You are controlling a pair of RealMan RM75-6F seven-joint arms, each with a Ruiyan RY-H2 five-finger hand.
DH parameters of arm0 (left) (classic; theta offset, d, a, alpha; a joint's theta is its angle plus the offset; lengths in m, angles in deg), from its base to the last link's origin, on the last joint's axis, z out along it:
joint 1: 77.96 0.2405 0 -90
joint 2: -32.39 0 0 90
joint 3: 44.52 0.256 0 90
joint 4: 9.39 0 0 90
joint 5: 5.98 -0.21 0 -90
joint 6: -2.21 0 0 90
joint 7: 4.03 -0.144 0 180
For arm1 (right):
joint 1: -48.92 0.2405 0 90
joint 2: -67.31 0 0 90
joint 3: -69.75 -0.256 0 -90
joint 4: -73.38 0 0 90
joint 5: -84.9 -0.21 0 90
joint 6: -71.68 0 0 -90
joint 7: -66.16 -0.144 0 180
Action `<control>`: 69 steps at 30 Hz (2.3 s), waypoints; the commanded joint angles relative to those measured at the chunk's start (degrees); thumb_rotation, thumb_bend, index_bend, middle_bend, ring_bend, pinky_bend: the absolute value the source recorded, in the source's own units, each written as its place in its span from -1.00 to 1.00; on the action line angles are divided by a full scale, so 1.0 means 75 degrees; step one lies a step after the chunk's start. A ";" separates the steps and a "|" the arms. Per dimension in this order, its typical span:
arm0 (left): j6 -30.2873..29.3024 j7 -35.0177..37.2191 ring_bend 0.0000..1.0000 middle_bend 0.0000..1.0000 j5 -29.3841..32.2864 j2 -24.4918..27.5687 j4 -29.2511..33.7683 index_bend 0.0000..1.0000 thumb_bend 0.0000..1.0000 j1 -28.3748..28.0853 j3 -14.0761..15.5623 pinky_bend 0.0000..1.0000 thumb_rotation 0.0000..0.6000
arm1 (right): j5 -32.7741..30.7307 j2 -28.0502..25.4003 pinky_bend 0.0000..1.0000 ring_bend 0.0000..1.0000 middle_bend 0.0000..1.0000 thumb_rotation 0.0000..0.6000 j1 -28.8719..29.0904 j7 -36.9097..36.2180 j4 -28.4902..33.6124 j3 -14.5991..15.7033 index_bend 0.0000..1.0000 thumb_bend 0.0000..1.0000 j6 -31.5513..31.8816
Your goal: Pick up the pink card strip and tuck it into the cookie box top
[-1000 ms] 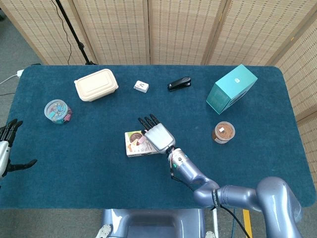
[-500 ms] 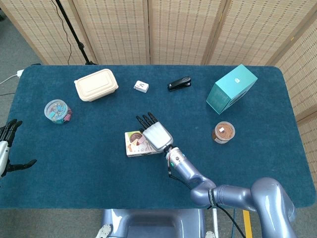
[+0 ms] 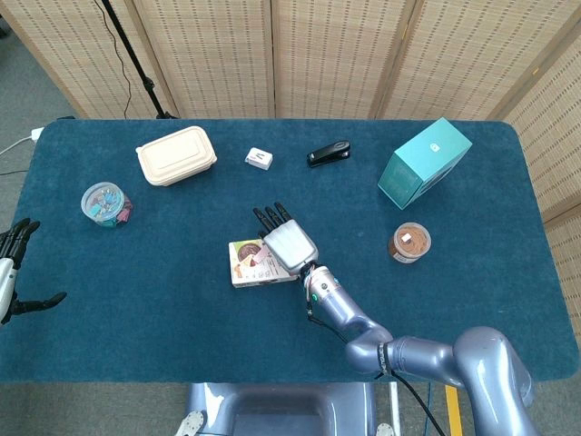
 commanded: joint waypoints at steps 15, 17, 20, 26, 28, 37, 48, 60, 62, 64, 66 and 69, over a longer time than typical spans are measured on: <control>0.0022 0.0000 -1.00 -1.00 -0.0031 0.0013 0.0015 -1.00 -0.91 -0.0002 0.0018 -1.00 1.00 | 0.0242 -0.0178 -1.00 -1.00 -1.00 1.00 -0.0221 -0.0204 0.0118 0.0172 -0.28 1.00 0.0027; 0.0022 -0.0007 -1.00 -1.00 -0.0030 0.0012 0.0018 -1.00 -0.91 -0.0002 0.0020 -1.00 1.00 | 0.0333 -0.0197 -1.00 -1.00 -1.00 1.00 -0.0249 -0.0259 0.0146 0.0196 -0.28 1.00 0.0063; 0.0026 -0.0015 -1.00 -1.00 -0.0030 0.0010 0.0025 -1.00 -0.91 -0.0004 0.0022 -1.00 1.00 | 0.0419 -0.0220 -1.00 -1.00 -1.00 1.00 -0.0271 -0.0319 0.0177 0.0198 -0.28 1.00 0.0097; 0.0023 0.0001 -1.00 -1.00 -0.0045 0.0018 0.0027 -1.00 -0.91 0.0003 0.0029 -1.00 1.00 | 0.0481 -0.0258 -1.00 -1.00 -1.00 1.00 -0.0345 -0.0370 0.0124 0.0240 -0.28 1.00 0.0084; 0.0013 0.0010 -1.00 -1.00 -0.0052 0.0020 0.0026 -1.00 -0.91 0.0008 0.0029 -1.00 1.00 | 0.0501 -0.0264 -1.00 -1.00 -1.00 1.00 -0.0375 -0.0390 0.0092 0.0266 -0.28 1.00 0.0076; 0.0035 0.0012 -1.00 -1.00 -0.0053 0.0021 0.0026 -1.00 -0.91 0.0000 0.0034 -1.00 1.00 | 0.0812 -0.0308 -1.00 -1.00 -1.00 1.00 -0.0483 -0.0596 0.0148 0.0362 -0.26 1.00 0.0150; 0.0035 -0.0001 -1.00 -1.00 -0.0067 0.0019 0.0037 -1.00 -0.92 0.0002 0.0045 -1.00 1.00 | 0.1326 -0.0177 -1.00 -1.00 -1.00 1.00 -0.0634 -0.0963 -0.0123 0.0541 -0.24 1.00 0.0277; 0.0055 0.0006 -1.00 -1.00 -0.0061 0.0026 0.0031 -1.00 -0.91 -0.0004 0.0050 -1.00 1.00 | 0.1181 -0.0250 -1.00 -1.00 -1.00 1.00 -0.0674 -0.0928 -0.0179 0.0412 -0.24 1.00 0.0021; 0.0075 -0.0008 -1.00 -1.00 -0.0054 0.0026 0.0033 -1.00 -0.91 -0.0013 0.0054 -1.00 1.00 | 0.0957 -0.0340 -1.00 -1.00 -1.00 1.00 -0.0666 -0.0909 -0.0037 0.0347 -0.24 1.00 -0.0207; 0.0080 -0.0025 -1.00 -1.00 -0.0053 0.0025 0.0037 -1.00 -0.91 -0.0019 0.0054 -1.00 1.00 | 0.0775 -0.0420 -1.00 -1.00 -1.00 1.00 -0.0651 -0.0868 0.0106 0.0283 -0.25 1.00 -0.0350; 0.0086 -0.0036 -1.00 -1.00 -0.0050 0.0024 0.0041 -1.00 -0.91 -0.0023 0.0054 -1.00 1.00 | 0.0612 -0.0487 -1.00 -1.00 -1.00 1.00 -0.0630 -0.0797 0.0226 0.0227 -0.25 1.00 -0.0451; 0.0082 -0.0034 -1.00 -1.00 -0.0046 0.0024 0.0042 -1.00 -0.91 -0.0020 0.0056 -1.00 1.00 | 0.0422 -0.0562 -1.00 -1.00 -1.00 1.00 -0.0596 -0.0658 0.0351 0.0174 -0.25 1.00 -0.0527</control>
